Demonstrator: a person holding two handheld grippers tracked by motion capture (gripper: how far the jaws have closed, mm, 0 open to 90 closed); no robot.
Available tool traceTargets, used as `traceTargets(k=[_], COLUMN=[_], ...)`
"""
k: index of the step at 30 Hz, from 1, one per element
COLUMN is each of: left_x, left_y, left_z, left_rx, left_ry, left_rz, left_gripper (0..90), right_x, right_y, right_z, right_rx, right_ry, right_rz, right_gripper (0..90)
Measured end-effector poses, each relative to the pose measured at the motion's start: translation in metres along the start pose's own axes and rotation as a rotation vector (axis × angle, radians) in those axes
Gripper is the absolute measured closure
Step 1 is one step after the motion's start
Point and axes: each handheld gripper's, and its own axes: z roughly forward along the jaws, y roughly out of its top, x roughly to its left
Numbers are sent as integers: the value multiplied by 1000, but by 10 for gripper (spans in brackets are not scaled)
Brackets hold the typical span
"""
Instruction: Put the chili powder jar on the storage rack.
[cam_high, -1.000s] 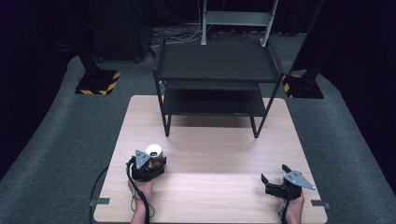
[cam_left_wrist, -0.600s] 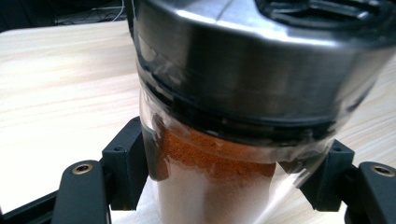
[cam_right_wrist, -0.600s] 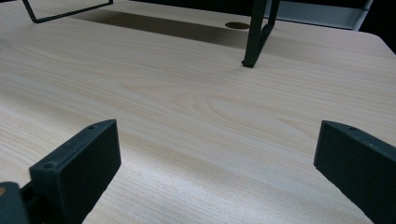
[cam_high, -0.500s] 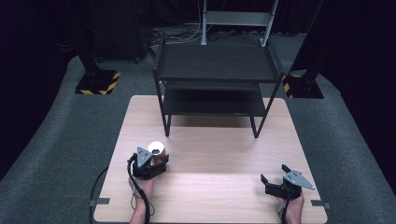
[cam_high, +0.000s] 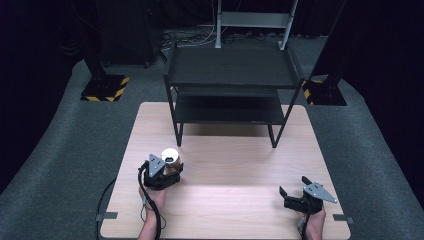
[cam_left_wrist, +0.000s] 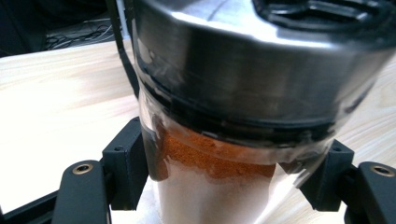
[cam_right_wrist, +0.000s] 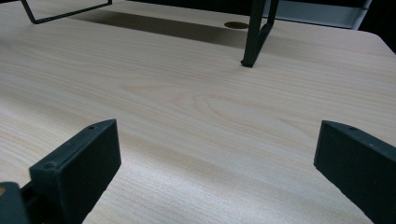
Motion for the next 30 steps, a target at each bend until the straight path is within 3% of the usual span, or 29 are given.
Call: traceTargets(k=[30], left_x=[-7], left_y=[29], left_z=[11], left_rx=[-21], left_ry=[-61], left_rz=[76], left_gripper=[296], right_x=[0], right_y=[0], right_z=[0], right_rx=[3], right_ry=[-1], right_rz=[-3], right_gripper=[0])
